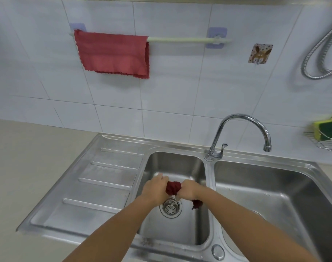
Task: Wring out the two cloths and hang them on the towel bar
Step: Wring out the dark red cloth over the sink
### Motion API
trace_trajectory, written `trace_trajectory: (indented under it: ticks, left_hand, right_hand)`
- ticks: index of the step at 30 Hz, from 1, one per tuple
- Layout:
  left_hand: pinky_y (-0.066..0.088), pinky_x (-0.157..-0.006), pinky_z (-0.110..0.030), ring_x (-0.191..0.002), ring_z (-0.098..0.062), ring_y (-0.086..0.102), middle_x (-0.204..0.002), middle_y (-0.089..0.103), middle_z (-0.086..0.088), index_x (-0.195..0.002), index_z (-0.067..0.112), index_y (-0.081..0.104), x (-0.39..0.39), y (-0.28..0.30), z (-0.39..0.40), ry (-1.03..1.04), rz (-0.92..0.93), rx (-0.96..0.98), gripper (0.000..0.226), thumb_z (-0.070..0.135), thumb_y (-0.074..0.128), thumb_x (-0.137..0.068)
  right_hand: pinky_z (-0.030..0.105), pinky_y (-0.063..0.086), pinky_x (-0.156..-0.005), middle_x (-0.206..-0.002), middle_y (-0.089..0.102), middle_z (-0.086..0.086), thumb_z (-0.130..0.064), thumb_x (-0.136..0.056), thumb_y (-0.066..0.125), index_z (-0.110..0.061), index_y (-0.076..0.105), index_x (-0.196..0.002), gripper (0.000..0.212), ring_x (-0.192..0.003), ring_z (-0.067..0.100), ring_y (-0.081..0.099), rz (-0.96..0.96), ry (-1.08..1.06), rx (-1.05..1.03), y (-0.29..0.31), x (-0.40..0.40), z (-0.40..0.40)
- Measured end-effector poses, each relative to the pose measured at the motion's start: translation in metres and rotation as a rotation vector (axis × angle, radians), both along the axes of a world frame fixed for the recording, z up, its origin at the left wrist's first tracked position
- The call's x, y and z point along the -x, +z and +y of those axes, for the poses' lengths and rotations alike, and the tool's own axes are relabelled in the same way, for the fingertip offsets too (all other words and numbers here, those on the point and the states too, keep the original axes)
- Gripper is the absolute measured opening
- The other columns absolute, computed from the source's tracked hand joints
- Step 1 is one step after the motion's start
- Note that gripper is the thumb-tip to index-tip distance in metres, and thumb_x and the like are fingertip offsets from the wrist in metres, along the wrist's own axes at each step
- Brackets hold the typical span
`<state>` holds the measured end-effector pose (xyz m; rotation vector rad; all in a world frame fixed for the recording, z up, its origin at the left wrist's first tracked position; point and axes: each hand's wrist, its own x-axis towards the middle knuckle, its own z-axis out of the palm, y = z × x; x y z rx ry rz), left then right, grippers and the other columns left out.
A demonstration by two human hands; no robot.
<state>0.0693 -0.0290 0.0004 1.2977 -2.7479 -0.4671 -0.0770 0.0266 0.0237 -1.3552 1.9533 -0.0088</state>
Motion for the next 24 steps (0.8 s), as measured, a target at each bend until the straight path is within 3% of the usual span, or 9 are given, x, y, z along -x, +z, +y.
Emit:
trace_trajectory:
  ticks: [3, 5, 7, 10, 13, 15, 18, 22, 24]
  left_hand:
    - [0.052, -0.084, -0.032, -0.100, -0.017, 0.058, -0.118, 0.054, 0.002, -0.126, 0.020, 0.048, -0.005, -0.009, 0.008, -0.001, 0.182, 0.206, 0.046, 0.016, 0.064, -0.083]
    - [0.055, -0.082, -0.029, -0.102, -0.015, 0.059, -0.124, 0.053, 0.001, -0.129, 0.017, 0.048, -0.010, -0.011, 0.012, -0.045, 0.291, 0.221, 0.052, 0.005, 0.064, -0.081]
    - [0.056, -0.081, -0.030, -0.102, -0.017, 0.060, -0.122, 0.057, -0.002, -0.125, 0.015, 0.050, -0.015, -0.013, 0.013, -0.145, 0.363, 0.248, 0.046, 0.003, 0.062, -0.082]
    - [0.053, -0.093, -0.031, -0.109, -0.018, 0.059, -0.125, 0.059, -0.004, -0.127, 0.014, 0.048, -0.020, -0.015, 0.011, -0.292, 0.342, 0.298, 0.048, 0.008, 0.065, -0.082]
    - [0.048, -0.098, -0.029, -0.114, -0.016, 0.054, -0.127, 0.058, -0.002, -0.132, 0.013, 0.047, -0.020, -0.011, 0.010, -0.332, 0.308, 0.181, 0.055, 0.026, 0.067, -0.083]
    - [0.053, -0.086, -0.030, -0.100, -0.016, 0.058, -0.111, 0.063, 0.001, -0.117, 0.017, 0.055, -0.016, -0.003, 0.013, -0.304, 0.282, 0.112, 0.043, 0.037, 0.066, -0.081]
    - [0.054, -0.063, -0.037, -0.070, -0.019, 0.058, -0.079, 0.062, 0.003, -0.082, 0.018, 0.052, -0.009, 0.012, 0.014, -0.287, 0.094, 0.087, 0.017, 0.031, 0.064, -0.081]
    - [0.045, -0.058, -0.031, -0.065, -0.022, 0.057, -0.078, 0.067, -0.005, -0.086, 0.014, 0.058, 0.001, 0.021, 0.010, -0.323, -0.180, 0.105, 0.021, 0.034, 0.058, -0.081]
    - [0.044, -0.056, -0.029, -0.062, -0.023, 0.055, -0.069, 0.062, -0.004, -0.081, 0.012, 0.063, 0.006, 0.024, 0.010, -0.312, -0.270, 0.063, 0.024, 0.035, 0.058, -0.079]
  right_hand:
    - [0.016, 0.033, -0.048, -0.053, 0.046, -0.004, -0.019, -0.082, 0.065, -0.018, 0.047, -0.057, 0.031, -0.043, 0.006, 0.038, -0.485, -0.234, -0.244, 0.012, 0.001, 0.005]
    - [0.010, 0.027, -0.043, -0.046, 0.042, -0.008, -0.016, -0.089, 0.058, -0.019, 0.042, -0.053, 0.040, -0.036, 0.002, 0.033, -0.707, -0.282, -0.400, 0.020, 0.005, 0.007]
    - [0.009, 0.026, -0.041, -0.045, 0.042, -0.009, -0.018, -0.089, 0.058, -0.019, 0.041, -0.052, 0.041, -0.034, 0.001, 0.033, -0.766, -0.228, -0.488, 0.023, 0.010, 0.008]
    - [0.009, 0.027, -0.041, -0.047, 0.042, -0.010, -0.020, -0.086, 0.062, -0.020, 0.041, -0.054, 0.038, -0.035, 0.000, 0.033, -0.794, -0.142, -0.542, 0.023, 0.013, 0.008]
    - [0.009, 0.028, -0.042, -0.049, 0.042, -0.011, -0.019, -0.086, 0.061, -0.021, 0.041, -0.054, 0.037, -0.036, 0.000, 0.033, -0.809, -0.088, -0.565, 0.024, 0.008, 0.010]
    - [0.010, 0.029, -0.040, -0.047, 0.042, -0.011, -0.019, -0.087, 0.060, -0.022, 0.041, -0.052, 0.039, -0.035, 0.000, 0.032, -0.768, -0.065, -0.548, 0.025, 0.004, 0.013]
    - [0.015, 0.029, -0.042, -0.046, 0.039, -0.009, -0.018, -0.084, 0.061, -0.020, 0.041, -0.052, 0.038, -0.036, 0.003, 0.032, -0.580, -0.018, -0.485, 0.025, 0.003, 0.017]
    - [0.029, 0.041, -0.056, -0.063, 0.050, 0.003, -0.028, -0.068, 0.069, -0.016, 0.050, -0.063, 0.023, -0.055, 0.019, 0.046, -0.107, 0.089, -0.223, 0.021, -0.001, 0.018]
    - [0.030, 0.046, -0.061, -0.066, 0.054, 0.002, -0.029, -0.074, 0.062, -0.016, 0.053, -0.065, 0.019, -0.065, 0.024, 0.054, 0.138, 0.179, -0.090, 0.018, -0.007, 0.018]
